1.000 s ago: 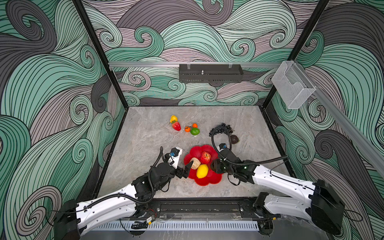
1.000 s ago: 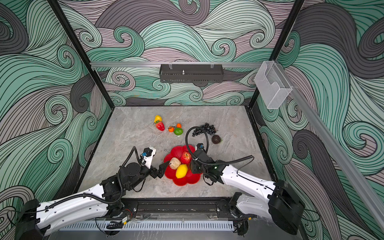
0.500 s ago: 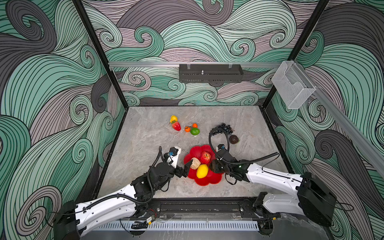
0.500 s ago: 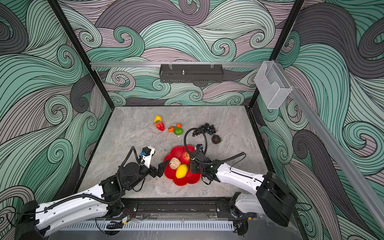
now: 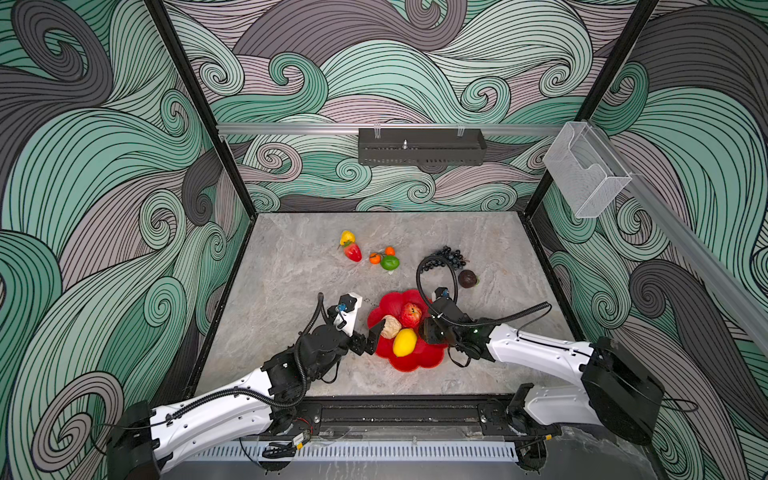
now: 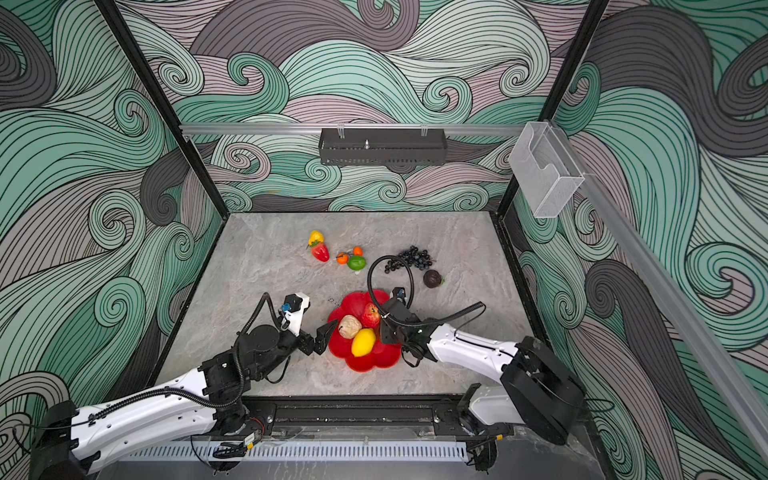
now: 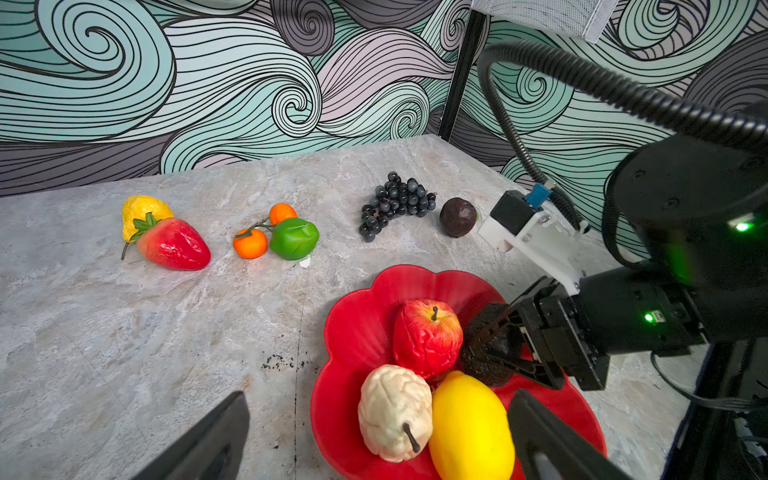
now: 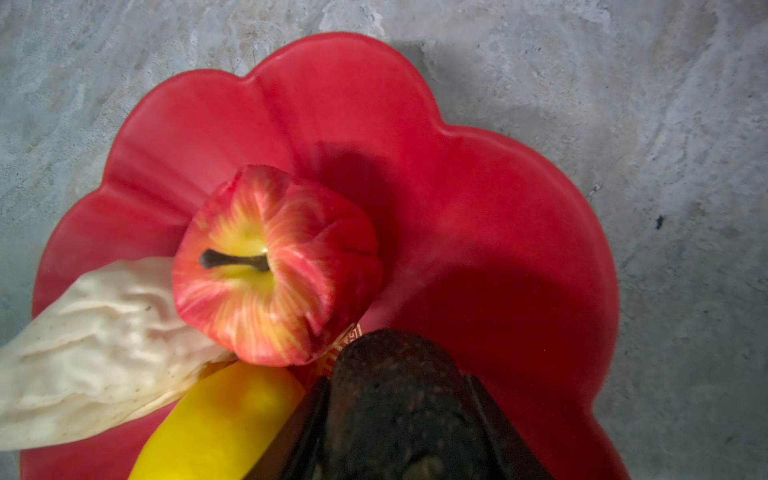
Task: Place and organize the fake fruits in the fruit bowl
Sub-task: 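Lower the avocado into the red bowl beside the apple with the right gripper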
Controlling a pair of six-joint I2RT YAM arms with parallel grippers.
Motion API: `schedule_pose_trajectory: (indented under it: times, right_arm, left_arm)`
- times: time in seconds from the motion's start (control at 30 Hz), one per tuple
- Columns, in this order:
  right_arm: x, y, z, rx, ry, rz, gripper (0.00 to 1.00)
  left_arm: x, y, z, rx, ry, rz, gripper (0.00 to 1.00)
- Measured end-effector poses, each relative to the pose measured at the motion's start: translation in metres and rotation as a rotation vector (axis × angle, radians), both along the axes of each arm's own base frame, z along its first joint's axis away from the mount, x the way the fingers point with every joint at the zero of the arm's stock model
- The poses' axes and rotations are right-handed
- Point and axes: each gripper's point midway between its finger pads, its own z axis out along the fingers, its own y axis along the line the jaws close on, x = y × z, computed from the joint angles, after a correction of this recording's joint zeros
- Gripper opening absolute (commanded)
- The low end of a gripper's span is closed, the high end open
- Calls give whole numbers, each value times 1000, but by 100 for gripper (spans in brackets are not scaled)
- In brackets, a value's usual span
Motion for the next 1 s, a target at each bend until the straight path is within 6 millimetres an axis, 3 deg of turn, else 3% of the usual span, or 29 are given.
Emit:
schedule_pose_trajectory:
  times: [0.5, 0.73, 1.0]
  right_arm:
    - [3, 0, -5, -5, 4, -4, 52]
    - [4, -1, -5, -8, 3, -8, 59]
    - [6, -4, 11, 12, -38, -18, 63]
  left_arm:
    - [1, -1, -4, 10, 8, 2, 99]
    - [1, -1, -4, 10, 8, 1, 99]
    - [1, -1, -4, 10, 8, 1, 99]
